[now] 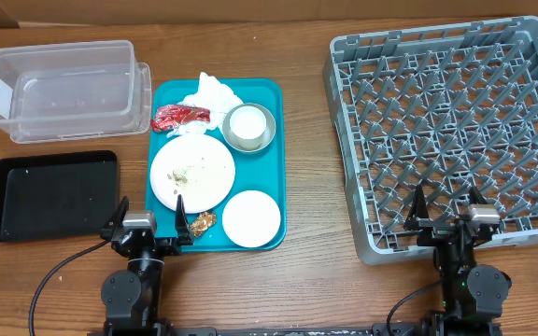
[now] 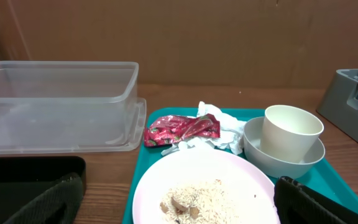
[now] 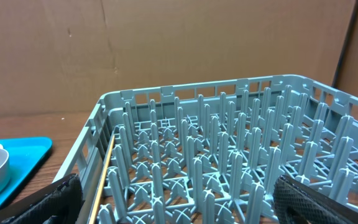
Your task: Sort waste into correct bins and load items into the dishwasher
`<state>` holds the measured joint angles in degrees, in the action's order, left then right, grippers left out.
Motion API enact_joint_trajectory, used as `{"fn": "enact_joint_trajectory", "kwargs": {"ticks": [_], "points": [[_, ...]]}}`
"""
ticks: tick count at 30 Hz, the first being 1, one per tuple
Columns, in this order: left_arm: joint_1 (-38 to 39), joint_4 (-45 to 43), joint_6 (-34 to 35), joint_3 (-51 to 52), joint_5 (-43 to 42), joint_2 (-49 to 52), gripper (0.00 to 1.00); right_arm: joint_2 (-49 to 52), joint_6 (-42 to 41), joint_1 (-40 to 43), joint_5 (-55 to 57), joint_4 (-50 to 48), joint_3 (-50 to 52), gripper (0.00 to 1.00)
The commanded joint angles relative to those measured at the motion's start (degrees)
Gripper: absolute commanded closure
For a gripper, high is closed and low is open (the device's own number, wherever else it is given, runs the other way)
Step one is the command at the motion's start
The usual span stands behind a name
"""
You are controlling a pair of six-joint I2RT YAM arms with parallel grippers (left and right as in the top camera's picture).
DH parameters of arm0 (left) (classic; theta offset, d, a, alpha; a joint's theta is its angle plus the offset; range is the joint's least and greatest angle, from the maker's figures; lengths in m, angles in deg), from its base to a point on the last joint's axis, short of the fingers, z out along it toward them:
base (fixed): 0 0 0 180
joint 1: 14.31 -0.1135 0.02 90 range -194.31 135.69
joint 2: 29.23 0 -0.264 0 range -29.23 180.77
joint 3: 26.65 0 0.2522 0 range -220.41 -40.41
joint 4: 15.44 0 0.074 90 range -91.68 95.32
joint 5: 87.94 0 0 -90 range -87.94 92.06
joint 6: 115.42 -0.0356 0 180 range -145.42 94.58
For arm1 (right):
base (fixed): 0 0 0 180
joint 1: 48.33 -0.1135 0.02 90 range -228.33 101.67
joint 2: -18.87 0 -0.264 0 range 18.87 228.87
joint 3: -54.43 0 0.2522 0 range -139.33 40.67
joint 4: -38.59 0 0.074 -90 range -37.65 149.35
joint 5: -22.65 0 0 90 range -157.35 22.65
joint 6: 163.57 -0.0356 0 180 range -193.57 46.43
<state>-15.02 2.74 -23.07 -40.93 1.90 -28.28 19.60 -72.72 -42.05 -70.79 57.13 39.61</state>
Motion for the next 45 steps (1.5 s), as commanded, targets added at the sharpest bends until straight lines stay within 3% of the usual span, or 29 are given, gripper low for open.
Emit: {"fn": "enact_joint_trajectory", "kwargs": {"ticks": [1, 30, 33, 38, 41, 43, 45], "points": [[0.33, 0.02, -1.29, 0.22, 0.72, -0.59, 0.0, -0.57, 0.04, 0.17, 0.39, -0.15, 0.59, 0.0], [0.33, -0.39, 0.17, 0.22, -0.76, -0.59, 0.0, -0.57, 0.04, 0.17, 0.39, -0.15, 0.59, 0.0], [0.37, -0.9, 9.97, 0.2, -9.57, -0.59, 0.0, -0.57, 0.04, 0.17, 0.39, -0.15, 0.59, 0.0], [0.37, -2.12, 36.46, 0.2, -24.22, -0.59, 0.0, -0.57, 0.04, 0.17, 0.39, -0.15, 0.59, 0.0], [0.37, -2.19, 51.45, 0.2, -26.69, -0.59, 0.0, -0.57, 0.04, 0.17, 0.39, -0.15, 0.59, 0.0], [0.37, -4.26, 57.66, 0.2, -27.39, -0.59, 0.0, -0.57, 0.04, 0.17, 0.39, -0.15, 0.59, 0.0], [0.37, -9.81, 58.47, 0.2, -31.54, -0.59, 0.0, -0.57, 0.04, 0.17, 0.37, -0.15, 0.59, 0.0]]}}
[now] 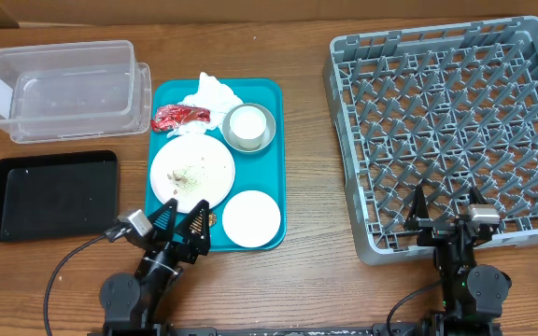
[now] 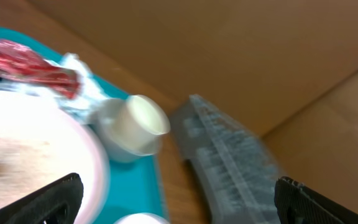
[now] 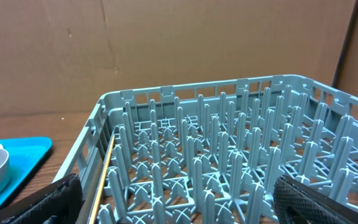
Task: Sort waste into correct bins and load items into the dishwasher
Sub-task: 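Move the left gripper down to the brown food scrap beside the plate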
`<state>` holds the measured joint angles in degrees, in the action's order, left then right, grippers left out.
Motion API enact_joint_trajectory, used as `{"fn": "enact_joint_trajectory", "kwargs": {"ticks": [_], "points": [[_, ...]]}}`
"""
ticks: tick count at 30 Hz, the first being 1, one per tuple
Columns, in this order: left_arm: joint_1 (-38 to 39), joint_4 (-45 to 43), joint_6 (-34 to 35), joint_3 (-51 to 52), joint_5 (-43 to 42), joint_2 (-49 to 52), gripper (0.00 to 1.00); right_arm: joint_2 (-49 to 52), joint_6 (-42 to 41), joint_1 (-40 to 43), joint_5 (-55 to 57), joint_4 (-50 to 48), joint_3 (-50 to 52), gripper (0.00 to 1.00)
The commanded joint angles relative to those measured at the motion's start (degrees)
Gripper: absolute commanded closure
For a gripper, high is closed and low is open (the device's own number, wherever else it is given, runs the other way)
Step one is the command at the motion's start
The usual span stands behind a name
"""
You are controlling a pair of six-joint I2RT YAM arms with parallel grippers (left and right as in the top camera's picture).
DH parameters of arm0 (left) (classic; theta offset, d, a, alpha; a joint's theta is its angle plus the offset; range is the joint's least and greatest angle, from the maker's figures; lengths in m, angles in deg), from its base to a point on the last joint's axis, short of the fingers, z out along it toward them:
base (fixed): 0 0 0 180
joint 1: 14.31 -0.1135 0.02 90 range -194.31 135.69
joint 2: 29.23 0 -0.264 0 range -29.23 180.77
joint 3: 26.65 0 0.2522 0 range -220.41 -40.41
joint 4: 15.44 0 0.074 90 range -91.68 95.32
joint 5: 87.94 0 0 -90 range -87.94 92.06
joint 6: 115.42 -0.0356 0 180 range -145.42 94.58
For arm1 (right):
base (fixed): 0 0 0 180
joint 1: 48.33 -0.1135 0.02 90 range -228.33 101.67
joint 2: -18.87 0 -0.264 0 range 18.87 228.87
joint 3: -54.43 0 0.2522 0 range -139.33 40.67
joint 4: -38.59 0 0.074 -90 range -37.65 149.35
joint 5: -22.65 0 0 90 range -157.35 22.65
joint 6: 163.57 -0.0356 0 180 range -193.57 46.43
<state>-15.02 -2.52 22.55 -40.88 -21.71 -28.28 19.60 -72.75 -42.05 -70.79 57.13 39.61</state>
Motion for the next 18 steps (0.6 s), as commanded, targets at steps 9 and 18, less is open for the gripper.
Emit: {"fn": "enact_joint_trajectory", "kwargs": {"ticks": [9, 18], "points": [[0.35, -20.02, 12.24, -1.97, -17.16, -0.59, 0.0, -0.57, 0.07, 0.17, 0.39, -0.15, 0.59, 0.0], [0.35, -2.99, 1.79, -16.44, -17.53, 5.38, 0.0, -0.57, 0.07, 0.17, 0.39, -0.15, 0.59, 0.0]]}}
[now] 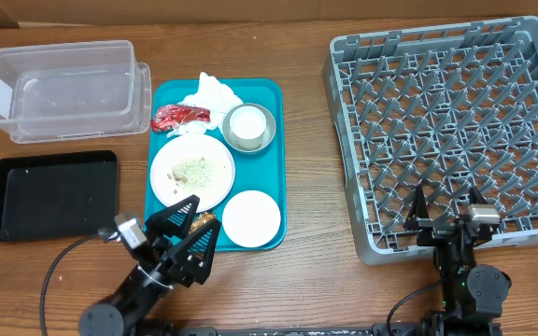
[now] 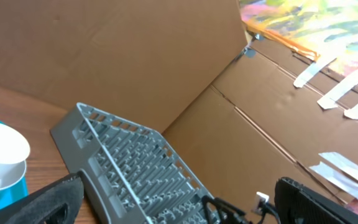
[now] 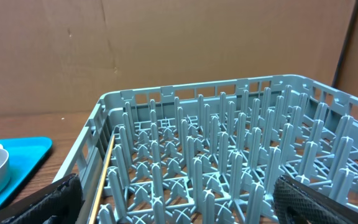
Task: Sort waste into correct bins and load items into the dishwasher
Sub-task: 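Move the left gripper down to the brown food scrap beside the plate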
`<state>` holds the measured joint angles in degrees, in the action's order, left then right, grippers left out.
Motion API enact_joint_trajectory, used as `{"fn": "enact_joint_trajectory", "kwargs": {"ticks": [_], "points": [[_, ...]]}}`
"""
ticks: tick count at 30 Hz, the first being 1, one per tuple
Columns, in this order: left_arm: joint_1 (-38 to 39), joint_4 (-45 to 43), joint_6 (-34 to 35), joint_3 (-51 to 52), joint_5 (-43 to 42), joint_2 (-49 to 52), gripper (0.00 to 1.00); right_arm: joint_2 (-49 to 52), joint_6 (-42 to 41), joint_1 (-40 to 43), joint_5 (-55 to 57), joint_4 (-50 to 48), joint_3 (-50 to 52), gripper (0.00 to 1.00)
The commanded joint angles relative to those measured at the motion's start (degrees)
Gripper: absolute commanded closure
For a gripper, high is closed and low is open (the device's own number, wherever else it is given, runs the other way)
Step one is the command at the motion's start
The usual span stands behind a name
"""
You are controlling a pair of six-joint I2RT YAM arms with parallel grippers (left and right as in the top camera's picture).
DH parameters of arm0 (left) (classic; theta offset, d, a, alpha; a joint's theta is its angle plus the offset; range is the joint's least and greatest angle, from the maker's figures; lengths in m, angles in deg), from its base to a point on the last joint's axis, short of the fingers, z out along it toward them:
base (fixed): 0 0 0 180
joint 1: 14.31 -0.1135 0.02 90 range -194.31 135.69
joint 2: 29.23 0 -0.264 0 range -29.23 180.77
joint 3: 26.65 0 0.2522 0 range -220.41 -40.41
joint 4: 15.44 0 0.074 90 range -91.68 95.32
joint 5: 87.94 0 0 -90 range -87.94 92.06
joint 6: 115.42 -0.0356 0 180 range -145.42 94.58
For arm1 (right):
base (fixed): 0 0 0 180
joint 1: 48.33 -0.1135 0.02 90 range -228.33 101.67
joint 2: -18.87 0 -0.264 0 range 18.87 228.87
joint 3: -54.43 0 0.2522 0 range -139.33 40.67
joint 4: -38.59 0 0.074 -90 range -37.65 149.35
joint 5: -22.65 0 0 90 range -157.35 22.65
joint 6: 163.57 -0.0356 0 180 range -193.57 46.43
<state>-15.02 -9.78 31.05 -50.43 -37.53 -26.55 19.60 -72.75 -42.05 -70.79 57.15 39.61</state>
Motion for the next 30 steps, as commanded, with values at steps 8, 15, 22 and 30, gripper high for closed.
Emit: {"fn": "enact_joint_trajectory", "kwargs": {"ticks": [8, 15, 22, 30], "points": [[0.39, 40.13, -32.92, -35.43, -5.55, 31.26, 0.0, -0.57, 0.07, 0.17, 0.37, -0.17, 0.59, 0.0], [0.37, 59.93, -38.32, -53.22, -10.23, 51.49, 0.0, -0.57, 0.07, 0.17, 0.37, -0.17, 0.59, 0.0], [0.37, 71.08, -29.73, -55.01, 10.43, 58.84, 0.0, -0.57, 0.07, 0.17, 0.39, -0.17, 0.59, 0.0], [0.37, 83.97, -17.42, -54.38, 33.44, 59.17, 0.0, -0.57, 0.07, 0.17, 0.39, -0.17, 0.59, 0.0]]}}
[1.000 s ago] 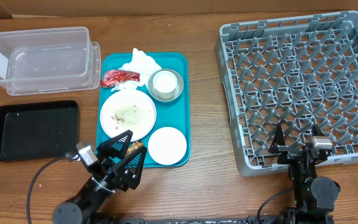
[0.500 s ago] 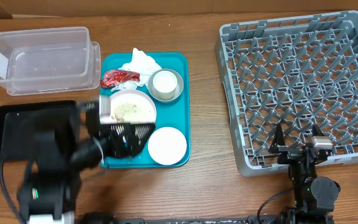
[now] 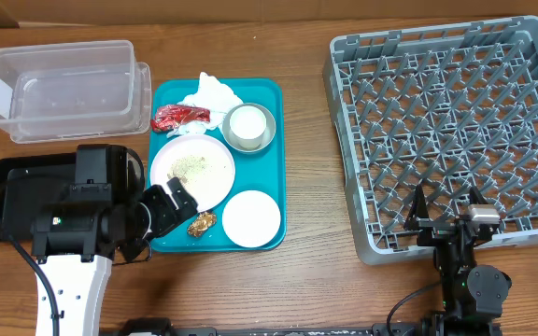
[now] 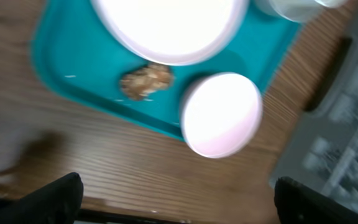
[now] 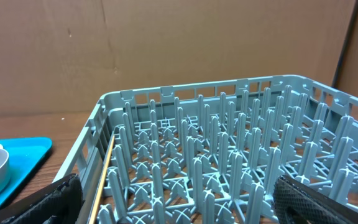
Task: Sort waste into correct bins and load items into the dishwasher
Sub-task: 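Move the left gripper down to the brown food scrap beside the plate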
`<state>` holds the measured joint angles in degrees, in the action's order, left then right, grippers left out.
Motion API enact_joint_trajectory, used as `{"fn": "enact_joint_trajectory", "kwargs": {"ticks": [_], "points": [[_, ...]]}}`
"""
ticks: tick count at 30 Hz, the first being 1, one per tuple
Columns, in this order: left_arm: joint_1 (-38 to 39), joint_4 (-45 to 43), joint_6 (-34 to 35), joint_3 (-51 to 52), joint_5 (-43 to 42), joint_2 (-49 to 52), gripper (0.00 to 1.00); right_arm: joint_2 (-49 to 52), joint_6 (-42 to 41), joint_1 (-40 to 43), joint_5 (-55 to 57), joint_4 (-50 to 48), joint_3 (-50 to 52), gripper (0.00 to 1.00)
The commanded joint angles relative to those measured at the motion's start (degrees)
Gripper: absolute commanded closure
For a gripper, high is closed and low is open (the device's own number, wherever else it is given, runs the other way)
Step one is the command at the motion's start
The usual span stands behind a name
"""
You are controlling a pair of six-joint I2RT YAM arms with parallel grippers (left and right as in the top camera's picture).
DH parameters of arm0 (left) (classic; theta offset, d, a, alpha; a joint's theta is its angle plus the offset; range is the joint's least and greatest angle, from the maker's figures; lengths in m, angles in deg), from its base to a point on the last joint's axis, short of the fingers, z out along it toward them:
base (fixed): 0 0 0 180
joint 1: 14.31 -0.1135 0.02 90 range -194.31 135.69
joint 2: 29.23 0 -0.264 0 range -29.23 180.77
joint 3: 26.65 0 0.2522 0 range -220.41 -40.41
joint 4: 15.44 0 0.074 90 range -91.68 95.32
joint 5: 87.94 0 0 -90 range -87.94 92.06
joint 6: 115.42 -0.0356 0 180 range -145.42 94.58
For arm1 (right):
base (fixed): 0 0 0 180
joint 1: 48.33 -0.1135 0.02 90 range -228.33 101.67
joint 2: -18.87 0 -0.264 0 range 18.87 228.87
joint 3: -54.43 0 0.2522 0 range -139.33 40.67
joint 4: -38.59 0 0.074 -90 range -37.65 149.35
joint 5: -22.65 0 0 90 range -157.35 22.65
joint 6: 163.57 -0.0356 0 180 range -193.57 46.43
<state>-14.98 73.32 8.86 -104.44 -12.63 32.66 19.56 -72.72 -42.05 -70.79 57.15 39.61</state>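
Observation:
A teal tray [image 3: 274, 140] holds a crumpled napkin [image 3: 211, 91], a red wrapper [image 3: 180, 117], a cup in a grey bowl [image 3: 249, 126], a large plate with rice [image 3: 194, 168], a small white plate [image 3: 250, 218] and a brown food scrap [image 3: 202, 223]. My left gripper [image 3: 168, 210] hangs open over the tray's front left corner, empty. Its camera looks straight down on the scrap [image 4: 145, 81] and the small plate [image 4: 221, 114]. My right gripper [image 3: 446, 219] rests open at the grey dish rack's [image 3: 451, 131] front edge.
A clear plastic bin [image 3: 63, 89] stands at the back left, and a black tray [image 3: 26, 201] lies in front of it, partly under my left arm. The rack's pegs [image 5: 229, 155] fill the right wrist view.
My left arm was low at the table's front edge with its camera tilted up toward the rack and wall. Now it is raised, looking down over the tray's front. The right arm is unmoved.
Both grippers first sat open at the front edge, the left facing the tray. The left wrist then pointed to the right, then further up toward the wall. Now it hangs over the tray's front left corner. Nothing on the tray has shifted.

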Motion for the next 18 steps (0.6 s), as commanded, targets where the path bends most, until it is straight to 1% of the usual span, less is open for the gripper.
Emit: {"fn": "enact_joint_trajectory", "kwargs": {"ticks": [1, 4, 7, 9, 11, 16, 18], "points": [[0.33, 0.85, 4.74, 0.22, 7.76, -0.04, 0.0, -0.52, 0.04, 0.17, 0.39, -0.17, 0.59, 0.0], [0.33, 0.33, 4.74, 3.32, 5.68, -0.02, 0.0, -0.52, 0.04, 0.17, 0.39, -0.17, 0.59, 0.0], [0.35, -4.02, 4.72, 9.94, -0.22, -0.02, 0.0, -0.52, 0.04, 0.17, 0.39, -0.17, 0.59, 0.0], [0.33, -7.45, 4.72, 13.46, -2.14, 0.0, 0.0, -0.52, 0.04, 0.17, 0.39, -0.17, 0.59, 0.0], [0.35, -10.1, 4.46, 16.33, -2.43, 0.24, 0.0, -0.52, 0.04, 0.17, 0.39, -0.17, 0.59, 0.0], [0.39, -14.36, -0.26, 19.8, -1.88, 1.77, 0.0, -0.52, 0.04, 0.17, 0.39, -0.17, 0.59, 0.0], [0.44, -15.63, -0.24, 19.87, 1.55, 2.91, 0.02, -0.52, 0.04, 0.17, 0.39, -0.17, 0.59, 0.0]]}}
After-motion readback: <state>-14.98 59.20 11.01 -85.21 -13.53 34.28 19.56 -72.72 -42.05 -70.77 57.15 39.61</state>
